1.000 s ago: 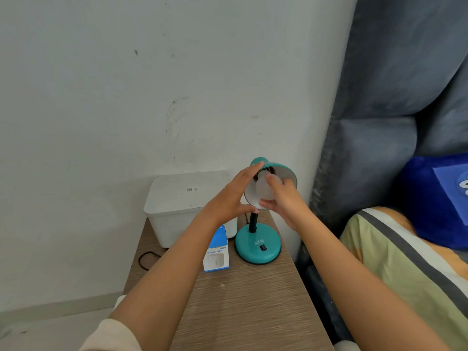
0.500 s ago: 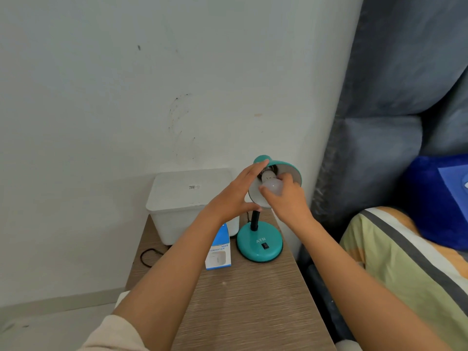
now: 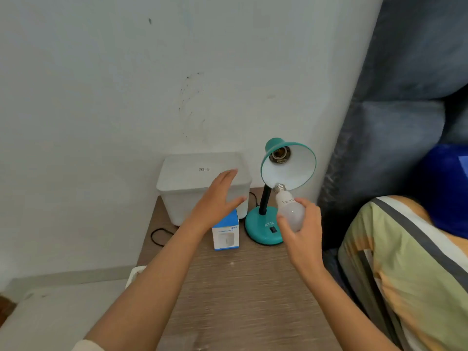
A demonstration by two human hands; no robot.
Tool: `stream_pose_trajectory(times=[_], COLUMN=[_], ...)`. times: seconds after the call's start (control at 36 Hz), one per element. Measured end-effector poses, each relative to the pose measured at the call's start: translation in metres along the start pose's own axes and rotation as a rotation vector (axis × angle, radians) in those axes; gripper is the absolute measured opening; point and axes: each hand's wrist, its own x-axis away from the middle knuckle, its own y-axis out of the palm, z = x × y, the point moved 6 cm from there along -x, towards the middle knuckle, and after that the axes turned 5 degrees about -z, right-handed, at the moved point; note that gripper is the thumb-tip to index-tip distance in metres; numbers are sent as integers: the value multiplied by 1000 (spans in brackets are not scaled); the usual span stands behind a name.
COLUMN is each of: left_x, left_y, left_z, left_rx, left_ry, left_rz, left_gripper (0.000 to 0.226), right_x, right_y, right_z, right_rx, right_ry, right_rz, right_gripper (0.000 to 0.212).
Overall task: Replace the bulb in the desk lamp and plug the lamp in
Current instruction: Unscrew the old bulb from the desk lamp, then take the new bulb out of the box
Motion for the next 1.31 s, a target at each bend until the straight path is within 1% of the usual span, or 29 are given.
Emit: stream_pose_trajectory(times=[0.11,0.19,0.22,0.31,0.39,0.44,0.47,0.56,0.58,0.61,0.75,0.86,0.94,1.0,1.03,1.08,1.14,1.17,1.22,1.31], left_x=[37,58,62,67,63,58,56,49,47,45,42,44,46,48,50,56,63,66,73,79], left_y=[13,28,34,48,56,60,61,60,60,61,68,67,65,63,62,60,61,61,62,67], left_z=[-38,-60,-66,-79,-91,-97,-98,-96,-96,-96,-98,-99,-101,-101,-101,-100,-103,-103,-100,-102], left_rx=[56,132,152,203,252,260,262,280,286,294,322,333,327,314,307,312,314,312,302,302], left_ry=[-196,-299,-327,-429,-468,-467,-445,-353,-333,-322,-300,-318,-327,-320,-316,-320,-319,-312,-301,-335], left_rz=[65,69,55,22,41,46,50,108,115,111,79,91,83,74,72,66,61,60,44,-2], left_gripper=[72,77,80,101,109,109,106,70,64,62,76,93,89,84,82,85,88,89,88,98], right_x=[31,44,47,48,45,41,39,33,31,30,28,27,28,27,25,16,3,-4,-15,-20], right_y=[22,43,50,72,87,94,97,104,107,109,115,116,115,112,109,102,100,102,114,136], right_z=[28,50,58,77,86,90,91,96,97,98,101,102,100,94,89,73,53,43,23,7], right_rx=[-6,12,22,97,142,167,178,194,198,203,259,266,264,250,231,174,146,151,204,341], right_ry=[10,82,117,198,220,232,237,241,238,240,247,256,253,223,191,99,-15,-73,-199,-335], right_rz=[-52,-133,-172,-293,-351,-380,-391,-410,-414,-421,-457,-463,-483,-460,-429,-357,-338,-366,-489,-728], right_gripper=[43,42,42,45,50,54,56,59,60,60,63,65,71,71,68,58,46,40,30,30])
